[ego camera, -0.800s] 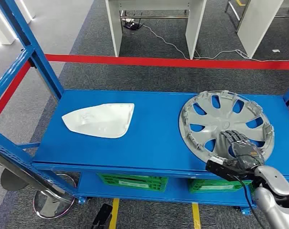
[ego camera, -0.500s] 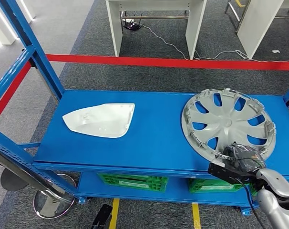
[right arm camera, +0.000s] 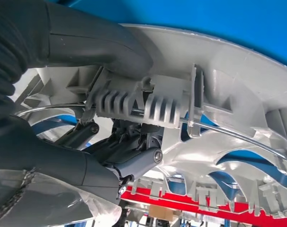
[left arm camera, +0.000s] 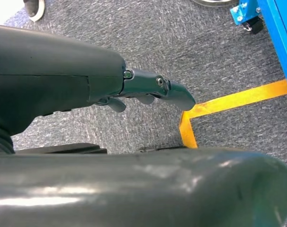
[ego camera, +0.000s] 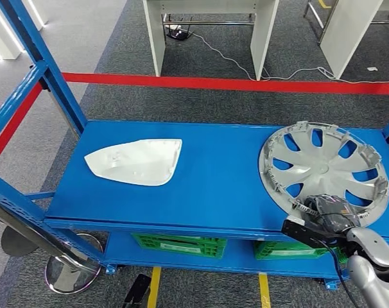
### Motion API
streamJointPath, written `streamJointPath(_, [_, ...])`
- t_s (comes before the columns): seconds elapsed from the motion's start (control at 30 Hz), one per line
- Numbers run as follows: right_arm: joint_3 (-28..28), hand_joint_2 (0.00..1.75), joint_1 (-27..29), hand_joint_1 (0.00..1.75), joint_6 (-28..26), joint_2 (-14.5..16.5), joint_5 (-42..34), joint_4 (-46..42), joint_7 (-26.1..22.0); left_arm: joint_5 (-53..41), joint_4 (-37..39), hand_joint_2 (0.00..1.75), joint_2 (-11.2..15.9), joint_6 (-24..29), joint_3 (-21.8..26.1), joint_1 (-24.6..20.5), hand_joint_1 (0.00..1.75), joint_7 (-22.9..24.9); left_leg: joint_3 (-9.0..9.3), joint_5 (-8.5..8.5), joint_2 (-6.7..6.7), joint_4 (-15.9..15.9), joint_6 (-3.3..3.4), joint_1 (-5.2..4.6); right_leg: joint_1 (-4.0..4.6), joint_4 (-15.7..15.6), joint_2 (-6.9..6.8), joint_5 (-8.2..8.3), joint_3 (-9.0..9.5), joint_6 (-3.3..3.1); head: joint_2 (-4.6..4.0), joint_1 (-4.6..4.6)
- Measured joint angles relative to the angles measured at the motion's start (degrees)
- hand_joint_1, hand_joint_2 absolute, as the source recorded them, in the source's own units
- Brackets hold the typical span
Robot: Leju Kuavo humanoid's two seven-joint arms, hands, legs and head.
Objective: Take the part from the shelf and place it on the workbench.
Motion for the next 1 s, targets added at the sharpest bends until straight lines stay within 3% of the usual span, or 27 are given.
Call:
streamJointPath(0.17, [0.0, 1.75, 0.8, 1.75, -5.2, 0.2, 2.5, 0.3, -1.2, 0.0, 0.0, 0.00, -0.1, 0.1, 0.2, 0.0, 0.00, -0.2, -0.03, 0.00, -0.02, 0.0, 0.00, 0.00, 0.00, 0.0, -0.03, 0.00, 0.00, 0.00, 0.00, 0.00])
streamJointPath(0.4, [-1.9, 1.75, 5.7, 1.75, -20.9, 2.9, 12.9, -0.5, -4.1, -0.7, 0.0, 0.00, -0.2, 0.7, 0.3, 0.0, 0.00, 0.3, -0.15, 0.00, -0.03, 0.0, 0.00, 0.00, 0.00, 0.0, -0.01, -0.01, -0.13, -0.01, 0.00, -0.01])
streamJointPath(1.0, [-4.8, 1.75, 8.0, 1.75, -22.7, 4.4, 15.1, -1.9, -6.3, -1.5, 0.0, 0.00, -0.7, 0.8, 0.3, -0.7, 0.00, 0.4, -0.26, -0.01, -0.02, 0.0, 0.00, 0.00, 0.00, 0.0, 0.00, -0.02, -0.24, 0.00, 0.00, 0.01])
